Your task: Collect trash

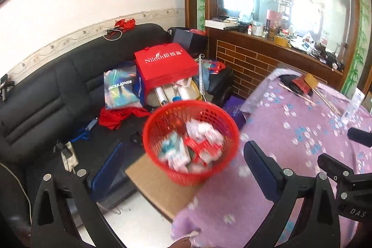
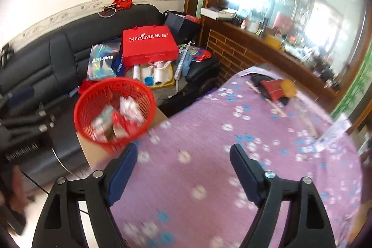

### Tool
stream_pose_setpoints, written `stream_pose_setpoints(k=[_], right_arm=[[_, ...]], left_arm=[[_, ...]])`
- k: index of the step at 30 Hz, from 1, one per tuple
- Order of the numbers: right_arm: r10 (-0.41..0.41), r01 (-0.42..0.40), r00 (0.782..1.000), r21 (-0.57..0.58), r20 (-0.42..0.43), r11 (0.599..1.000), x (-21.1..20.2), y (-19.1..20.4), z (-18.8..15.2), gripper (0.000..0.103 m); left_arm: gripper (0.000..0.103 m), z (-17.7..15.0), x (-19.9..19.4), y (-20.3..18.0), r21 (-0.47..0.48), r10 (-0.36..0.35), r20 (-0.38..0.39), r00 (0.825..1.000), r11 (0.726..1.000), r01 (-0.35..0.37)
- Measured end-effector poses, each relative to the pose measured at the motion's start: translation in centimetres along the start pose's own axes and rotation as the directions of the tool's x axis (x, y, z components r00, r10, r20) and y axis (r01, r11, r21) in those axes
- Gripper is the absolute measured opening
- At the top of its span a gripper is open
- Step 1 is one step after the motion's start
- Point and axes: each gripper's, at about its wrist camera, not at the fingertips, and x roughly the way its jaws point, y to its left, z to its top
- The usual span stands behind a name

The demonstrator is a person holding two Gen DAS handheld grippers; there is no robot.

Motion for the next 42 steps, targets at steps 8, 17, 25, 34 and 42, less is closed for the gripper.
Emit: stream_pose_setpoints(k=[8,17,25,34,42], right_arm=[[-0.009,0.009,1.0,-0.002,0.003,1.0,-4.4,-3.5,-6.3,0.093],[-0.025,0.025,0.999,-0.014,0.041,1.0,-6.8,-6.0,-8.3,0.094],[-0.026,0.029,0.998,-0.057,0.051,0.998,-7.1,-5.6,-8.5,0.094],[-0.017,0.02,0.999,-0.054,0.04,0.998,-6.5,-5.2,-8.1,0.094],[-0.008,0.01,1.0,-0.073,0.026,0.997,-5.6,-4.0,-7.3,0.094]], left_arm=[[0.101,-4.4,-4.9,-5.0,0.06,-0.04,-0.049,0.998,0.997,0.043],[0.101,-5.7,-6.9,-6.7,0.002,0.063,-0.059,0.996,0.998,-0.063],[0.101,-5.3,-7.1,-7.1,0.046,0.129,-0.072,0.989,0.991,-0.125],[0.101,-4.9,-6.6,-6.6,0.076,0.172,-0.073,0.982,0.983,-0.167],[0.101,-4.7,-5.8,-5.4,0.066,0.183,-0.092,0.979,0.982,-0.178]])
